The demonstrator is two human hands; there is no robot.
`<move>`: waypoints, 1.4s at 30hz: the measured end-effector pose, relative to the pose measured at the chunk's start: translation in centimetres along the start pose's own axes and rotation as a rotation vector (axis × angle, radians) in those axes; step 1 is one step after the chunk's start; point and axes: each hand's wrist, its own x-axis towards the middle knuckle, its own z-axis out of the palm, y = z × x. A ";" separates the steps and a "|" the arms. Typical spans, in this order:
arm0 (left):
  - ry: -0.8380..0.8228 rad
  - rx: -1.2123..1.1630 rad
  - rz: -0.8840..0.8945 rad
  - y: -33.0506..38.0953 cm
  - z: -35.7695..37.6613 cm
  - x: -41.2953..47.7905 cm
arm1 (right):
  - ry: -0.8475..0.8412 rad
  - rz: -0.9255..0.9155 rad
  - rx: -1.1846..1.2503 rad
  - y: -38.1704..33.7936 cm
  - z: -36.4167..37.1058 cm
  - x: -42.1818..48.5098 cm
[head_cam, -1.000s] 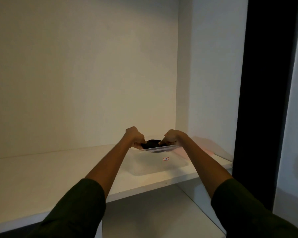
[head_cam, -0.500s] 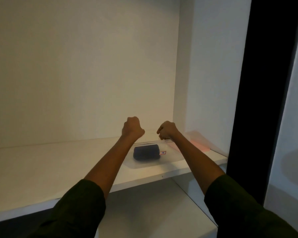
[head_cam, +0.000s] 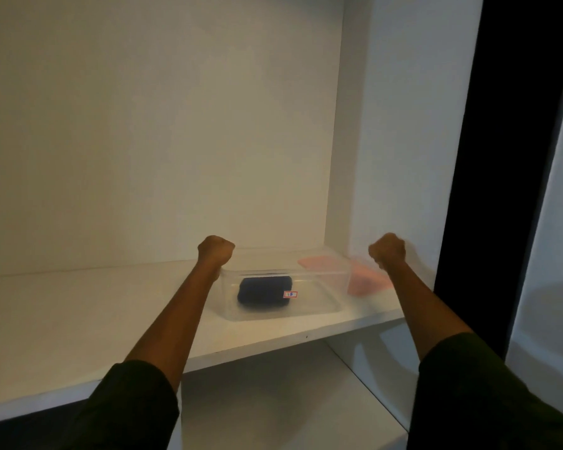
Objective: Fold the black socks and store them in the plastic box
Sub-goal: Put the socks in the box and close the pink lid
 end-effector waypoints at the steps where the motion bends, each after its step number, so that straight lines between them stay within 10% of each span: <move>1: 0.000 -0.004 -0.013 -0.2 -0.2 0.2 | -0.089 0.016 -0.078 1.2 0.3 0.3; 9: -0.022 -0.219 -0.054 -1.3 -0.1 0.5 | -0.484 -0.309 -0.497 -5.1 -8.4 -18.0; 14: -0.098 -0.514 -0.100 -2.5 0.1 -0.2 | -0.496 0.167 -0.436 1.6 0.8 -2.7; 20: -0.093 -0.633 -0.127 -2.3 0.3 -0.2 | -0.527 0.145 -0.680 4.6 8.0 10.5; 26: -0.015 -0.652 -0.147 -2.4 0.5 -0.3 | -0.364 0.258 -0.284 2.0 3.2 3.6; 31: -0.015 -0.648 -0.136 -2.4 0.6 -0.3 | -0.297 0.236 0.532 1.5 3.7 5.3; 37: -0.032 -0.689 -0.141 -2.6 1.0 -0.9 | 0.315 -0.101 0.660 -3.0 1.6 2.6; 42: -0.028 -0.733 -0.152 -2.3 0.8 -0.9 | 0.410 -0.326 0.776 -7.6 -1.0 2.0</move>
